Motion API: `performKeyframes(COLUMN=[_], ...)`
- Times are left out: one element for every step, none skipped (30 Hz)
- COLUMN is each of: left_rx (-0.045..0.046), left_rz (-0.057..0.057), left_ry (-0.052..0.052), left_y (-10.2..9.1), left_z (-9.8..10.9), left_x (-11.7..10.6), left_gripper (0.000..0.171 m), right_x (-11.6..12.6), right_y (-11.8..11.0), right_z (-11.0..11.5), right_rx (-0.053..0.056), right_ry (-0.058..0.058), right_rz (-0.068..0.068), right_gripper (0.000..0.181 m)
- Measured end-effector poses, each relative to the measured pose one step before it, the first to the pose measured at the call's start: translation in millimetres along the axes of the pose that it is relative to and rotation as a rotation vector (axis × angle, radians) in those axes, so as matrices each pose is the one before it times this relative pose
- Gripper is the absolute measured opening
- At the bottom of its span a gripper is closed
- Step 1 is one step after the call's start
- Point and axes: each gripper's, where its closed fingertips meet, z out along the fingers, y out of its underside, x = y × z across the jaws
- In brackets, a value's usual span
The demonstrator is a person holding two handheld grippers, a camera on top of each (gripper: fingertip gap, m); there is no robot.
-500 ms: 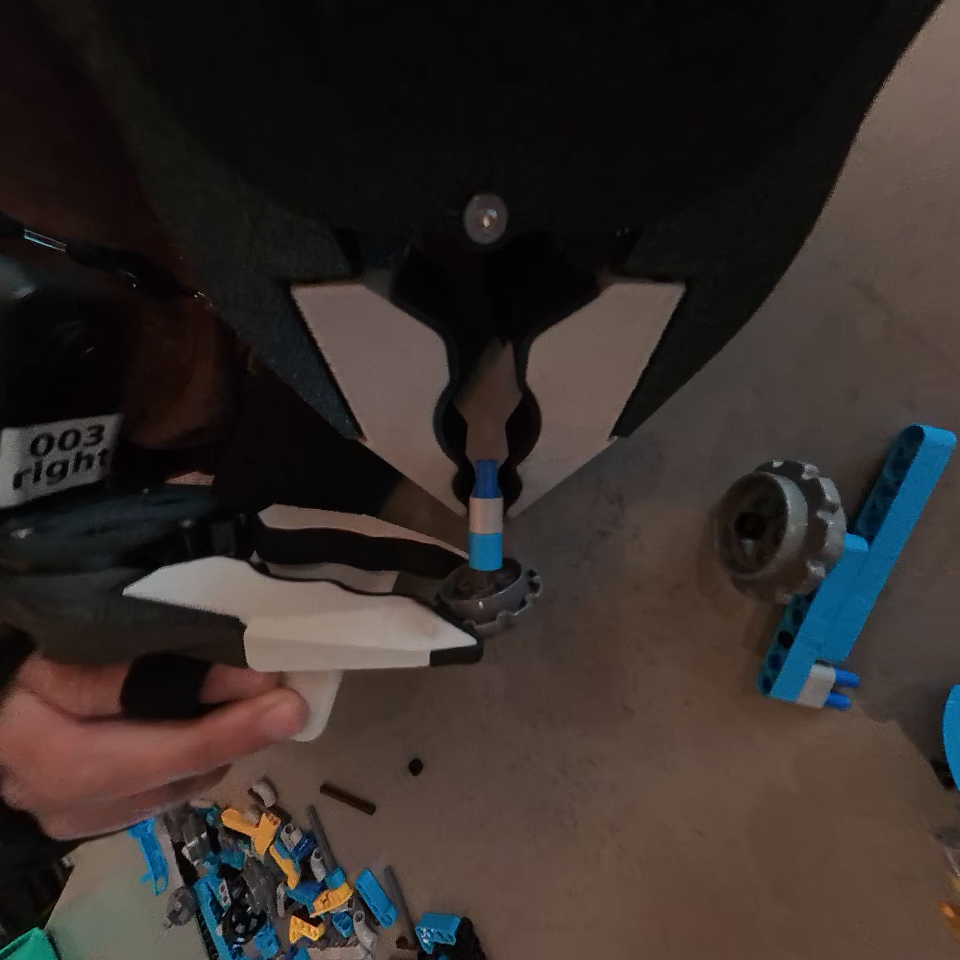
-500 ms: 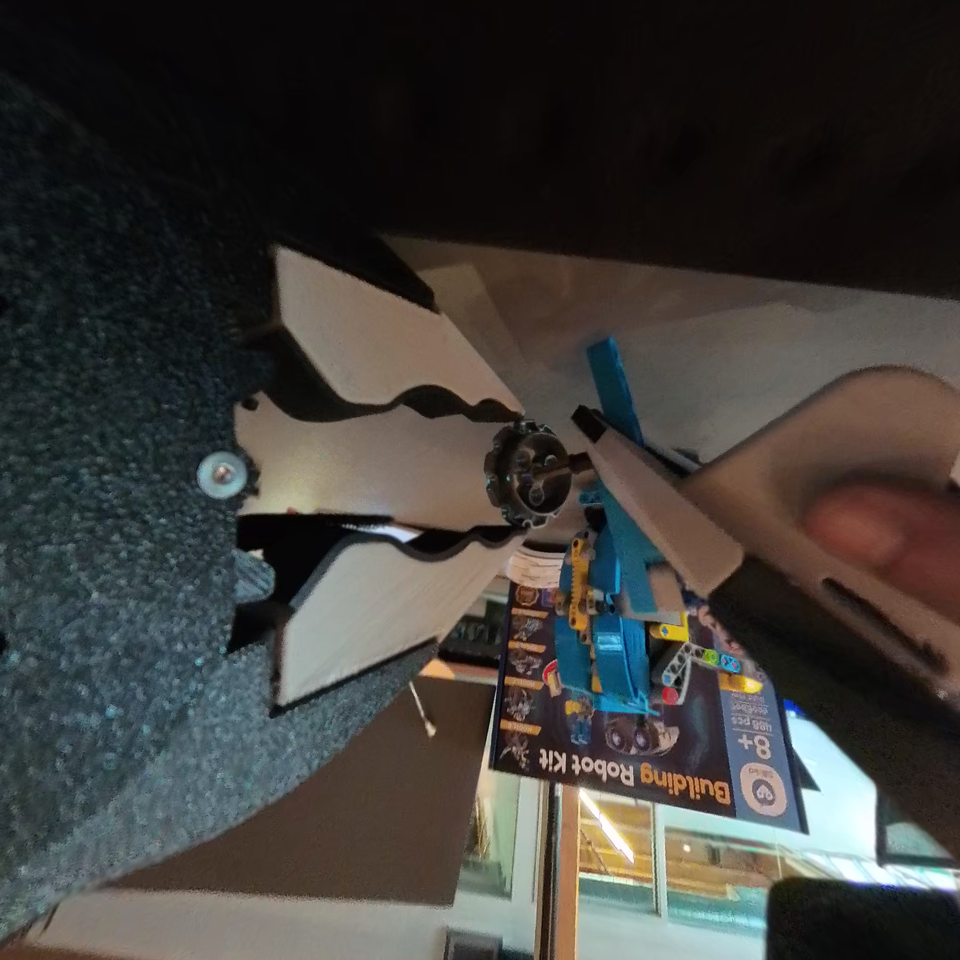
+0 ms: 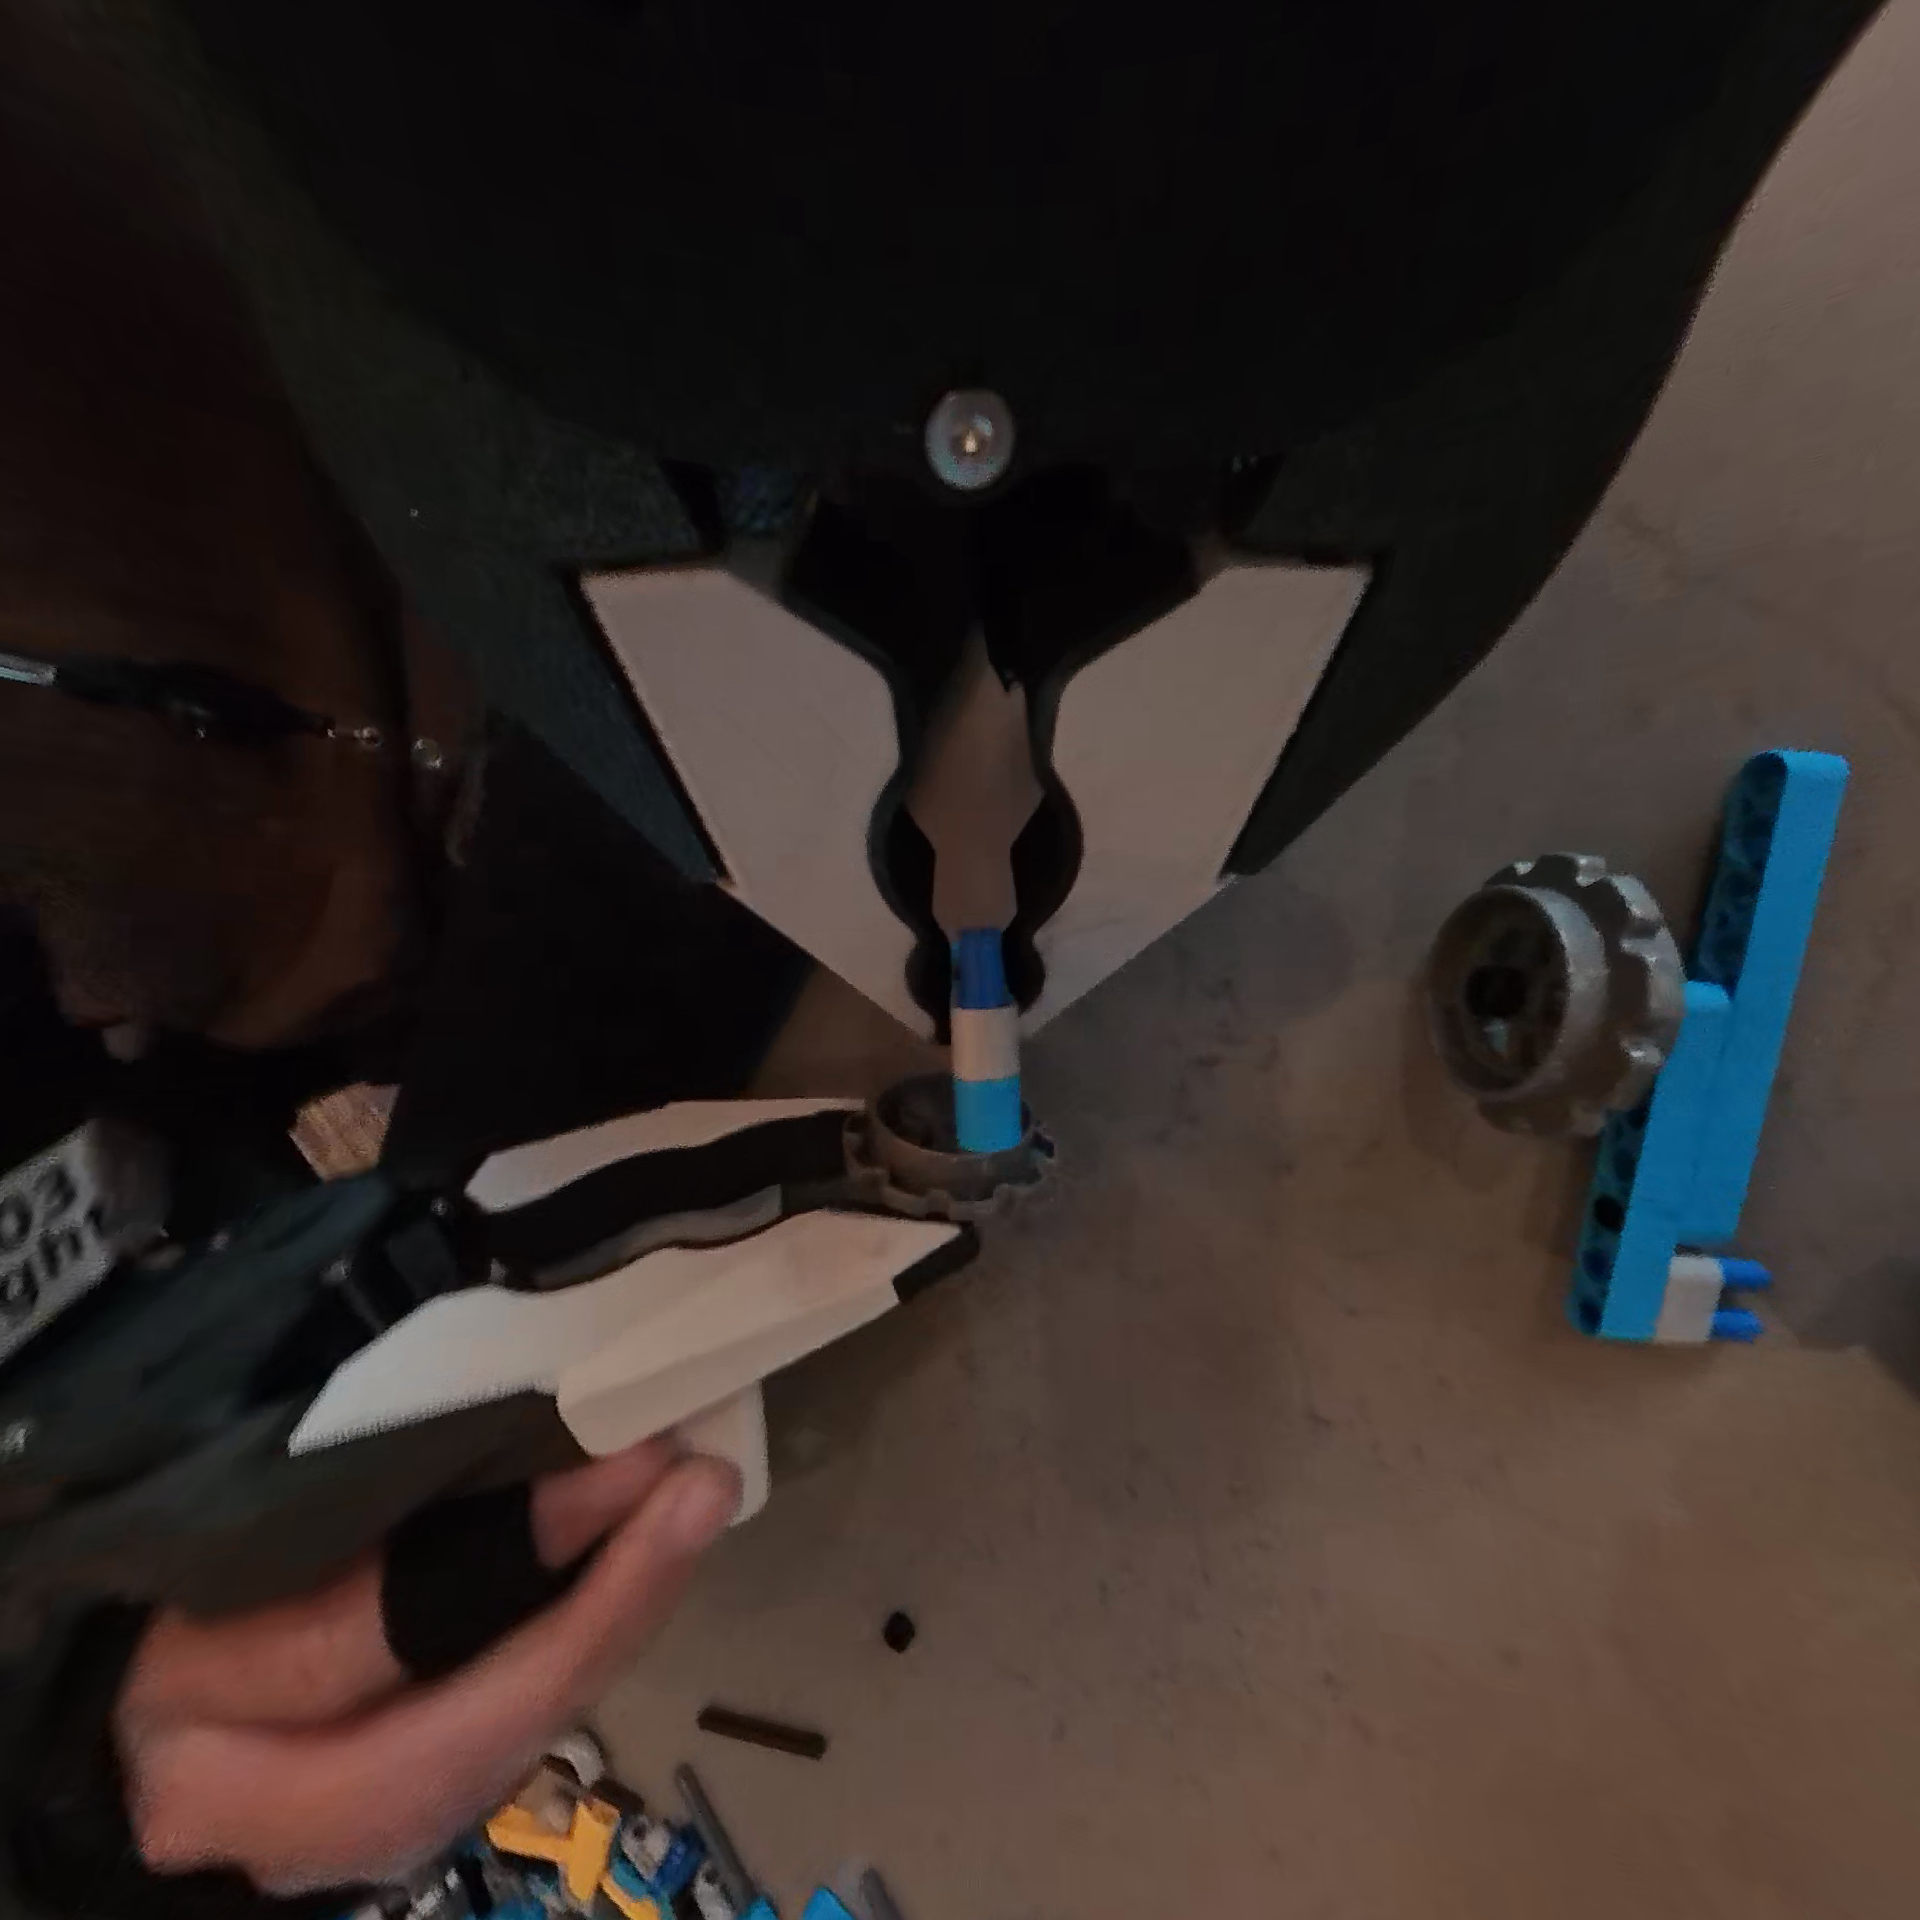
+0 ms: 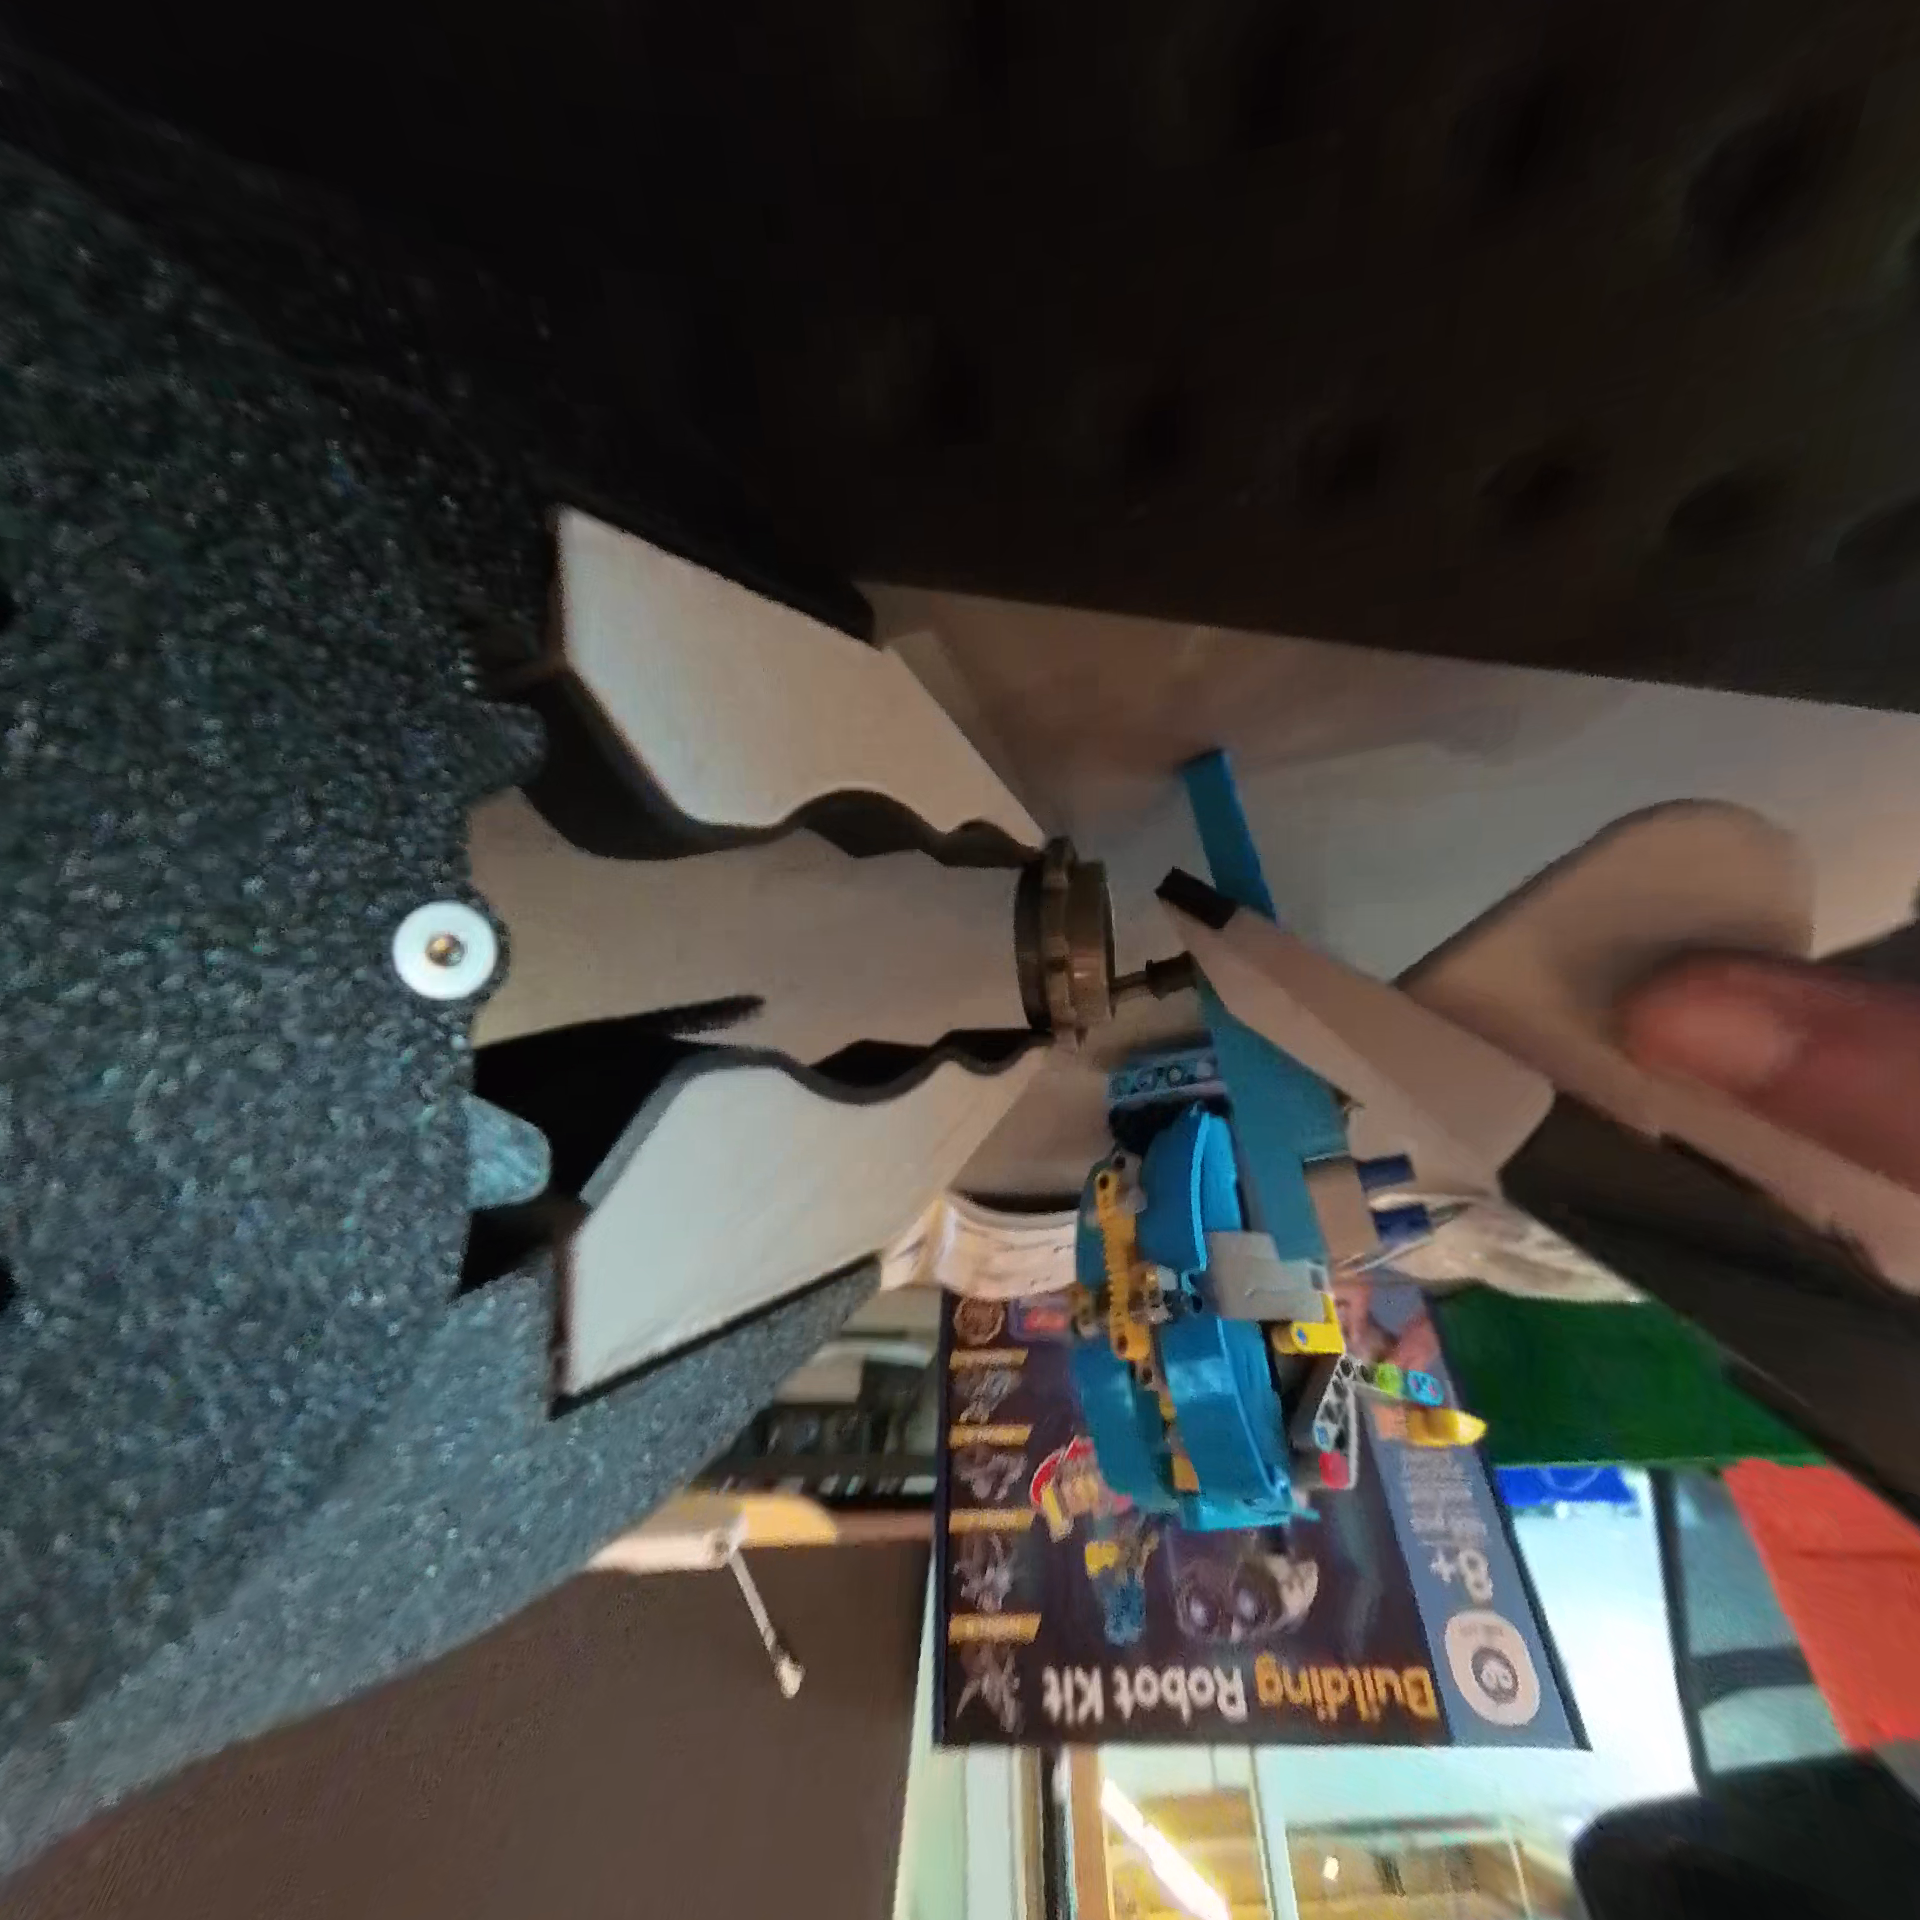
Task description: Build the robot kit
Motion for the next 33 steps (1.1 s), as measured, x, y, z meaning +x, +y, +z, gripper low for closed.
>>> performKeyframes(left_rx=[-0.0172,-0.01372,-0.00907,-0.00875,-0.00875,-0.00234,0.00154,-0.00271,-0.00566,-0.00593,-0.00218,0.00472,0.00144,-0.00599,-0.00738,-0.00064,0.00456,0.00629,0.01462,0.02864,0.04389,0.06007,0.0685,0.06286,0.03188,0.0026,-0.00072,0.00527,0.00589,0.00287,0.00188,-0.00525,-0.01246], left_rz=[0.01,0.0101,0.0072,0.0032,0.0019,0.0039,0.0017,0.002,0.0038,0.0035,0.0058,0.0033,-0.001,0.0009,0.0049,0.0083,0.0117,0.0206,0.0314,0.0407,0.0496,0.055,0.0525,0.0476,0.0363,0.0208,0.0119,0.0079,0.0049,0.0035,0.0035,-0.0008,-0.0008], left_ry=[0.0183,0.0116,0.0053,0.0082,0.0127,0.0073,0.0049,0.0145,0.0214,0.0247,0.0164,0.0046,0.0004,-0.0002,0.0024,0.003,0.0058,0.0085,0.0015,-0.0066,-0.0089,-0.0041,0.007,0.0012,-0.0209,-0.03,-0.0176,-0.0057,-0.0061,-0.0043,-0.0013,0.0055,0.0065], left_y=[2.35,1.65,0.72,0.75,0.93,0.09,-0.33,0.51,0.95,0.83,-0.02,-1.17,-0.58,0.68,1.03,0.21,-0.45,-0.5,-1.68,-3.78,-6.08,-8.82,-10.29,-9.65,-4.73,0.41,1.79,0.74,-0.49,-0.65,-0.07,1.3,1.8], left_z=[-0.38,-0.13,0.06,0.51,0.92,1.15,1.28,1.46,1.89,2.05,1.58,0.72,0.41,0.84,0.9,0.25,-0.69,-1.77,-3.15,-4.13,-4.53,-4.76,-4.49,-3.5,-1.26,0.52,1.27,0.92,-0.09,-0.29,0.08,0.75,1.17], left_x=[2.38,1.58,1.01,1.53,2.44,1.92,1.48,2.93,4.04,4.73,3.57,1.51,0.26,-0.08,0.39,0.75,1.33,1.81,0.99,0.07,0.17,1.22,3.34,2.5,-1.62,-3.97,-2.5,-0.59,-0.66,-0.39,-0.12,0.57,0.83], left_gripper=[0.007,0.007,0.007,0.007,0.007,0.006,0.006,0.006,0.006,0.006,0.006,0.006,0.006,0.006,0.006,0.006,0.006,0.006,0.006,0.006,0.006,0.006,0.006,0.007,0.006,0.007,0.007,0.007,0.007,0.007,0.007,0.007,0.007], right_x=[-2.38,-2.46,-4.01,-2.23,-2.24,-1.34,0.09,-1.08,-2.34,-2.9,-1.79,0.48,-0.07,-0.96,-1.44,-1.02,-0.15,-1.02,0.15,1.34,2.53,3.1,4.0,4.11,2.6,1.09,2.58,1.85,0.94,0.54,-0.22,-0.08,-0.28], right_y=[-2.14,-0.66,-0.9,-0.94,-0.42,-2.11,-2.67,-3.4,-3.69,-4.71,-4.46,-0.1,3.09,2.15,0.78,0.29,-0.82,-1.91,-2.2,-2.73,-3.77,-6.41,-6.1,-4.41,-3.35,-3.42,-2.29,-0.7,0.3,0.18,0.87,2.0,0.82], right_z=[-2.51,-1.65,-1.56,-1.65,-1.87,-3.06,-3.53,-3.47,-3.18,-3.17,-3.2,-1.9,-0.65,-0.15,0.02,-0.33,-1.1,-1.75,-2.54,-3.6,-5.03,-6.5,-6.62,-5.83,-4.43,-3.1,-1.68,-0.65,0.15,0.84,1.72,2.35,2.33], right_rx=[0.0377,0.0274,0.0233,0.0235,0.0197,0.0269,0.0233,0.0253,0.0264,0.0298,0.0289,0.0059,-0.0106,-0.0051,-0.0007,-0.0014,0.0049,0.0132,0.0195,0.0297,0.0392,0.0543,0.0528,0.0431,0.0367,0.0321,0.0225,0.01,0.0029,0.0034,-0.0033,-0.0107,-0.0046], right_ry=[-0.0405,-0.046,-0.0596,-0.0496,-0.0495,-0.0422,-0.0277,-0.0301,-0.0379,-0.0415,-0.0348,-0.0204,-0.0218,-0.0224,-0.0164,-0.01,-0.0017,-0.0111,-0.0115,-0.0141,-0.0208,-0.0304,-0.0334,-0.0321,-0.0336,-0.0328,-0.0099,-0.0034,-0.0023,-0.0022,-0.0048,-0.001,-0.0007], right_rz=[0.0398,0.0563,0.0652,0.0561,0.045,0.0377,0.0358,0.0318,0.0347,0.0428,0.0449,0.0375,0.0307,0.0241,0.0168,0.006,0.0017,0.0085,0.0211,0.0356,0.0549,0.0724,0.0805,0.0745,0.0634,0.0547,0.0333,0.018,0.011,0.0084,0.0056,-0.002,-0.0024], right_gripper=[0.031,0.031,0.031,0.031,0.031,0.031,0.031,0.031,0.031,0.031,0.031,0.031,0.031,0.031,0.031,0.031,0.03,0.03,0.03,0.03,0.03,0.03,0.029,0.03,0.03,0.03,0.03,0.03,0.03,0.03,0.03,0.03,0.03])
